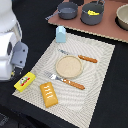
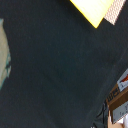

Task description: Interact with the objects in diverse but meaningful ways.

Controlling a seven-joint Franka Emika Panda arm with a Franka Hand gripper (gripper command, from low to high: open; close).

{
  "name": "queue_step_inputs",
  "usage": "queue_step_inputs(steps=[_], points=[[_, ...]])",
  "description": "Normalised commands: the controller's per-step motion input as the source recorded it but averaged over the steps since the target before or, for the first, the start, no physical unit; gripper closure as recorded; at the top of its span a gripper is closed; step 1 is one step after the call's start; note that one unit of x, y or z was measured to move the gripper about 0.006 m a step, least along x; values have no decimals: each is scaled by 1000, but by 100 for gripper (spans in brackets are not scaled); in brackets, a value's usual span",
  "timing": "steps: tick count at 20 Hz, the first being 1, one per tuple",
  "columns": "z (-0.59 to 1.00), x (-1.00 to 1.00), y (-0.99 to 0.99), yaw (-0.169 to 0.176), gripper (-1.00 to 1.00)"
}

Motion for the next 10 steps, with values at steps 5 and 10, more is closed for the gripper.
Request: queue_step_inputs(steps=[5, 10], points=[[45, 230, 0, 90, -100], [-12, 83, 0, 114, -100]])
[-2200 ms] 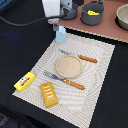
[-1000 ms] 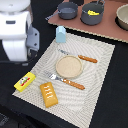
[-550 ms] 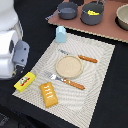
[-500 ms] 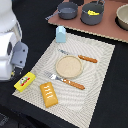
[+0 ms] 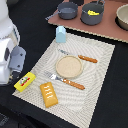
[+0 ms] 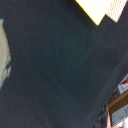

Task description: Interact with the objects in diverse but meaningful ways.

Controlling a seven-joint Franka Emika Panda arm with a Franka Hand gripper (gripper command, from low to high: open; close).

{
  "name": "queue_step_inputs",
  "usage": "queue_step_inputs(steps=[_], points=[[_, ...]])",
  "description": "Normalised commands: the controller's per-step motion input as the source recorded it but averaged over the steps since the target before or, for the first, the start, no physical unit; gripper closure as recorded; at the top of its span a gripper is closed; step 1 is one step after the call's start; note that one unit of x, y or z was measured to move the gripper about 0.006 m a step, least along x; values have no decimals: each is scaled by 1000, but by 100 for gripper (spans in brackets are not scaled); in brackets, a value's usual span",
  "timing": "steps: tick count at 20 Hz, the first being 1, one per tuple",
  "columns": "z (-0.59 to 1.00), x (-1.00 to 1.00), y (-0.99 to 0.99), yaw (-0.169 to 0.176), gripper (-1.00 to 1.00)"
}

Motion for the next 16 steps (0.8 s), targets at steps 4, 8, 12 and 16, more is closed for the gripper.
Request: queue_step_inputs(steps=[4, 8, 12, 16], points=[[-41, 23, -26, 128, -100], [-76, 40, -125, 95, -100], [-76, 68, -185, 35, -100], [-21, 257, -153, 0, -100]])
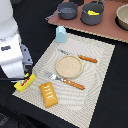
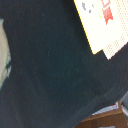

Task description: Interact with the objects in diverse but meaningful ways.

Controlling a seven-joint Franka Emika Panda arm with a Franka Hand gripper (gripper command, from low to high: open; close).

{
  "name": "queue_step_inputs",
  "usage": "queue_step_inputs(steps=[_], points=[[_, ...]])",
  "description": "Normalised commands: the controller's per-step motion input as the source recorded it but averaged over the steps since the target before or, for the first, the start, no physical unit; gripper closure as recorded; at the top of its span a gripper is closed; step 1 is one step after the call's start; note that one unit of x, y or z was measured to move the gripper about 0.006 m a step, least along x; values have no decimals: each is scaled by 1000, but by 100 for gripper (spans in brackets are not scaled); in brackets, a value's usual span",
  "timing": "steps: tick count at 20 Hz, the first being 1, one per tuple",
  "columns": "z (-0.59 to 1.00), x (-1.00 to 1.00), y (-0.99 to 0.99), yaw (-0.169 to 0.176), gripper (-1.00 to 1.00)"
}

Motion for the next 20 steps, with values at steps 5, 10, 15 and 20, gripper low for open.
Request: queue_step_inputs(steps=[5, 10, 15, 20], points=[[-47, 306, -109, 0, -100], [-93, 277, -138, 0, -100], [-141, 265, -138, 0, -100], [-159, 211, -111, 0, -100]])
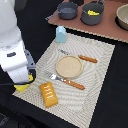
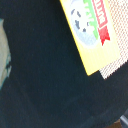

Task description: Interact with the objects in diverse but meaningful ways.

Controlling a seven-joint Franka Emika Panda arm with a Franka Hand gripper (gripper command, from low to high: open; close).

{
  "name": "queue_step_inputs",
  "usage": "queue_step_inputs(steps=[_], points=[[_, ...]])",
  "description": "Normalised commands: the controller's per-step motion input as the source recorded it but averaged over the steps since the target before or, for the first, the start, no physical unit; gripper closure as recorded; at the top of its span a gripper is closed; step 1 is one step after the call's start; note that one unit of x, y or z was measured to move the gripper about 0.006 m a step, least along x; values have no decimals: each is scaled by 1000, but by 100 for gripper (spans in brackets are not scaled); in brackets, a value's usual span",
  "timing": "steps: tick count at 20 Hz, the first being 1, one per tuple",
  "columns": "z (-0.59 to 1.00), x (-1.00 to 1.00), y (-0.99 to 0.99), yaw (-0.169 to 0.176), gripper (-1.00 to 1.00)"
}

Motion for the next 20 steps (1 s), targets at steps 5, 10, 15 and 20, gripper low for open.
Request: queue_step_inputs(steps=[5, 10, 15, 20], points=[[-216, 78, -112, 0, -100], [-219, 45, -51, 0, -100], [-226, 43, -37, 0, -100], [-246, 2, -67, 0, -100]])
